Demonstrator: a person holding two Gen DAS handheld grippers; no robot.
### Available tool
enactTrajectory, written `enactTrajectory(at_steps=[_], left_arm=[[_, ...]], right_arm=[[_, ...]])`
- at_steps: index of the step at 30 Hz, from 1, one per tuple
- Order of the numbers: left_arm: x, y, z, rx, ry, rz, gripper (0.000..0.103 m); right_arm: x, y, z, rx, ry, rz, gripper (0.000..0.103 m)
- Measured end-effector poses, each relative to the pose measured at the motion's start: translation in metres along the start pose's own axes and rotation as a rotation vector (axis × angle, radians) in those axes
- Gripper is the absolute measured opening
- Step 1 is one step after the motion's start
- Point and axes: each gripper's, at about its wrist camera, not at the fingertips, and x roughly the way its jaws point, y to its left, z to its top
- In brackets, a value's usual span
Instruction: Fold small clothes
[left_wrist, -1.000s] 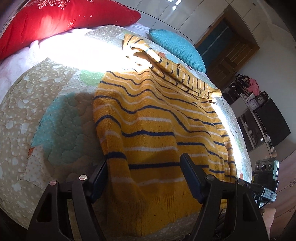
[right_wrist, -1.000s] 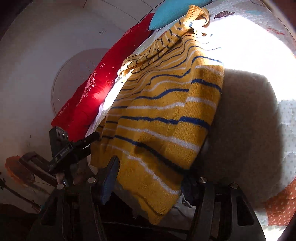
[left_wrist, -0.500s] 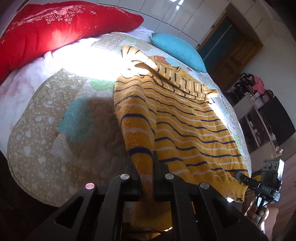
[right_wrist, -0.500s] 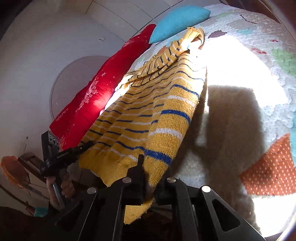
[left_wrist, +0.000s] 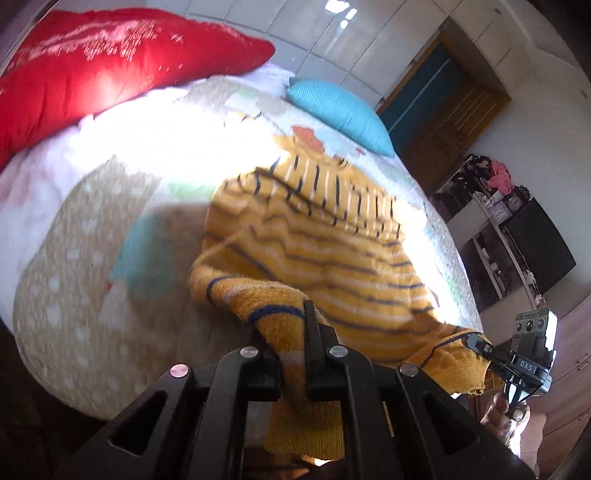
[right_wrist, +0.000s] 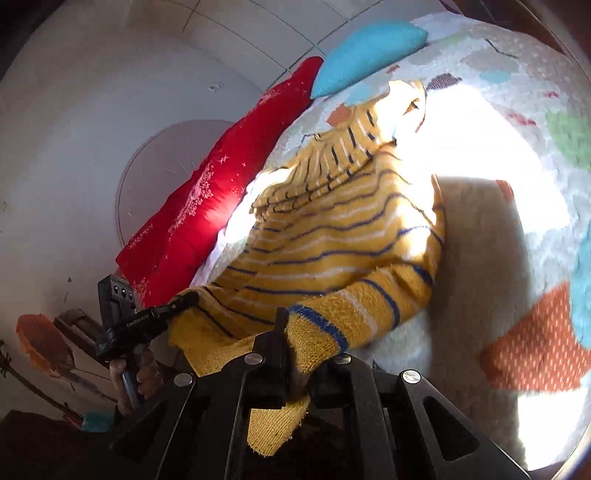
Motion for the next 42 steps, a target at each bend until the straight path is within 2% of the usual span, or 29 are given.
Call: enactTrajectory(at_steps=[3, 6, 8, 10, 13, 15, 17, 19, 21, 22, 23, 25, 27, 29, 30, 32, 35, 39, 42], left_arm=[[0.025, -0.002, 0.054, -0.003, -0.063, 0.011, 0.008], [0.067, 0.008, 0.098, -0.078, -0.047, 0.012, 0.008], [0.093, 0.017, 0.113, -0.132, -0.018, 0.024, 0.008], [0.111, 0.024, 0.121, -0.169, 0.010, 0.003, 0.008], [0.127, 0.025, 0.133, -0.157, 0.023, 0.008, 0.008], [0.138, 0.026, 0.141, -0.160, 0.034, 0.004, 0.008], [0.153, 0.034, 0.155, -0.212, 0.051, -0.031, 0.008], [0.174, 0.048, 0.171, -0.286, 0.081, -0.081, 0.013], [0.194, 0.066, 0.182, -0.389, 0.106, -0.148, 0.017], [0.202, 0.074, 0.184, -0.441, 0.114, -0.190, 0.020], [0.206, 0.080, 0.186, -0.483, 0.113, -0.225, 0.026], [0.209, 0.088, 0.190, -0.535, 0.086, -0.280, 0.035], [0.206, 0.092, 0.195, -0.562, 0.048, -0.313, 0.053], [0.200, 0.097, 0.199, -0.588, 0.007, -0.322, 0.061], [0.198, 0.099, 0.202, -0.599, -0.008, -0.309, 0.066], [0.192, 0.105, 0.208, -0.605, -0.046, -0.230, 0.070], [0.187, 0.109, 0.216, -0.579, -0.041, -0.118, 0.070], [0.166, 0.094, 0.210, -0.438, -0.024, -0.019, 0.070], [0.147, 0.074, 0.193, -0.267, -0.004, 0.061, 0.076]], right_arm=[[0.008, 0.010, 0.051, -0.053, -0.074, -0.008, 0.009], [0.032, 0.011, 0.099, -0.048, -0.125, -0.035, 0.009], [0.050, 0.007, 0.122, -0.036, -0.133, -0.075, 0.009], [0.065, -0.002, 0.139, -0.003, -0.119, -0.082, 0.009], [0.086, -0.013, 0.158, 0.024, -0.091, -0.101, 0.009], [0.098, -0.025, 0.174, 0.050, -0.071, -0.093, 0.010], [0.113, -0.043, 0.192, 0.108, -0.055, -0.063, 0.012], [0.131, -0.068, 0.212, 0.195, -0.033, -0.027, 0.015], [0.146, -0.097, 0.225, 0.304, -0.036, -0.002, 0.041], [0.151, -0.110, 0.229, 0.360, -0.049, 0.010, 0.046], [0.155, -0.122, 0.233, 0.415, -0.072, 0.018, 0.046], [0.156, -0.140, 0.235, 0.496, -0.125, 0.030, 0.054], [0.156, -0.149, 0.238, 0.528, -0.161, 0.033, 0.056], [0.156, -0.151, 0.240, 0.517, -0.171, 0.008, 0.057], [0.156, -0.150, 0.241, 0.504, -0.170, -0.011, 0.058], [0.155, -0.149, 0.245, 0.480, -0.169, -0.048, 0.060], [0.148, -0.147, 0.252, 0.444, -0.175, -0.140, 0.064], [0.115, -0.133, 0.250, 0.357, -0.185, -0.206, 0.068], [0.081, -0.116, 0.235, 0.249, -0.151, -0.276, 0.074]])
